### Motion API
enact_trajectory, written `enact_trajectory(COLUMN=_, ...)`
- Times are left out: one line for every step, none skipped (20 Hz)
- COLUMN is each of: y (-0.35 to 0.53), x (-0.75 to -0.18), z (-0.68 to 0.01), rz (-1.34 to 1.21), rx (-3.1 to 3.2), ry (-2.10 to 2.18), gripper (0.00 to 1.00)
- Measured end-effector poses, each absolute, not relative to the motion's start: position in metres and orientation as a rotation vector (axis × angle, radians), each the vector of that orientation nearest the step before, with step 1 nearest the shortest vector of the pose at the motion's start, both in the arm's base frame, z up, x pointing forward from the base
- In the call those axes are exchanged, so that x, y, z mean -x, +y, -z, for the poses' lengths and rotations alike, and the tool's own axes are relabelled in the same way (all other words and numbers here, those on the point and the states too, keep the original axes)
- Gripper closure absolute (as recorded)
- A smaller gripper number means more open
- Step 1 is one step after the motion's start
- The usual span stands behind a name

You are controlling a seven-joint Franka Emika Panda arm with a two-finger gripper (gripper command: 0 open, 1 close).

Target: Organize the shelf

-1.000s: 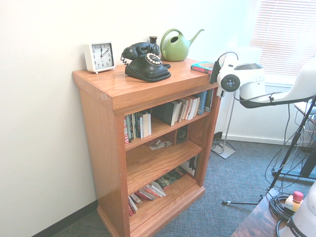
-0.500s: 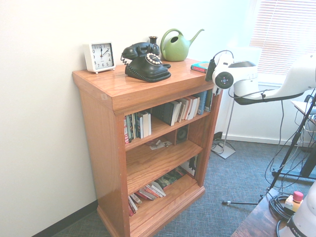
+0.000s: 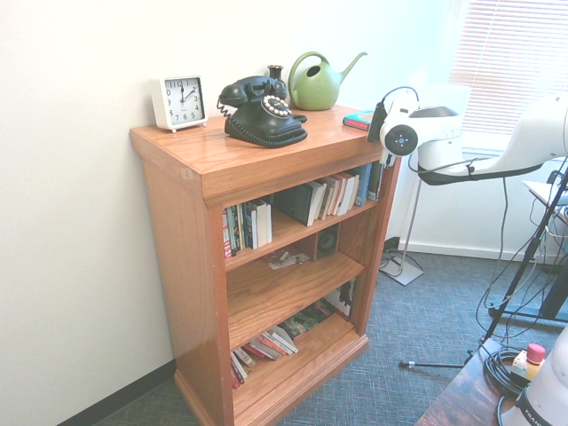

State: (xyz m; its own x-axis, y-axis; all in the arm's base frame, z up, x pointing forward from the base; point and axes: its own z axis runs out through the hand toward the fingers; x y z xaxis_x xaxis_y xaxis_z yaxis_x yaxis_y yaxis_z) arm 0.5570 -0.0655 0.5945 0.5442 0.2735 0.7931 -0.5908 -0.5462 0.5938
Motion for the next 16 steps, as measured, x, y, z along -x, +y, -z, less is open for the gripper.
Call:
enact_trajectory(y=-0.0654, x=-0.5574, z=-0.5937, rz=-1.142, rx=-1.834, ry=-0.261, gripper=1.00)
enact_trajectory(y=-0.0654, x=-0.5579, z=-0.5925, rz=-1.140, rx=-1.835, ry=-0.260, gripper=1.00)
enact_trajectory(y=-0.0655, x=-0.5584, z=-0.5914, rz=-1.138, rx=-1.837, ry=-0.260, gripper=1.00)
enact_trajectory(y=-0.0655, x=-0.5589, z=-0.5903, rz=-1.135, rx=-1.838, ry=-0.260, gripper=1.00)
enact_trajectory(y=-0.0657, x=-0.5590, z=-0.5900, rz=-1.134, rx=-1.837, ry=-0.261, gripper=1.00)
enact_trajectory(y=-0.0657, x=-0.5590, z=-0.5902, rz=-1.134, rx=-1.836, ry=-0.262, gripper=1.00)
enact_trajectory(y=-0.0655, x=-0.5591, z=-0.5909, rz=-1.135, rx=-1.835, ry=-0.262, gripper=1.00)
enact_trajectory(y=-0.0655, x=-0.5591, z=-0.5921, rz=-1.137, rx=-1.834, ry=-0.264, gripper=1.00)
enact_trajectory(y=-0.0655, x=-0.5588, z=-0.5931, rz=-1.138, rx=-1.833, ry=-0.265, gripper=1.00)
enact_trajectory(y=-0.0655, x=-0.5586, z=-0.5935, rz=-1.139, rx=-1.832, ry=-0.266, gripper=1.00)
enact_trajectory(y=-0.0652, x=-0.5583, z=-0.5942, rz=-1.141, rx=-1.831, ry=-0.267, gripper=1.00)
enact_trajectory(y=-0.0646, x=-0.5583, z=-0.5942, rz=-1.141, rx=-1.830, ry=-0.269, gripper=1.00)
enact_trajectory(y=-0.0640, x=-0.5582, z=-0.5942, rz=-1.142, rx=-1.830, ry=-0.272, gripper=1.00)
enact_trajectory(y=-0.0628, x=-0.5582, z=-0.5945, rz=-1.144, rx=-1.832, ry=-0.276, gripper=1.00)
enact_trajectory(y=-0.0618, x=-0.5578, z=-0.5952, rz=-1.147, rx=-1.835, ry=-0.283, gripper=1.00)
enact_trajectory(y=-0.0607, x=-0.5573, z=-0.5962, rz=-1.151, rx=-1.841, ry=-0.292, gripper=1.00)
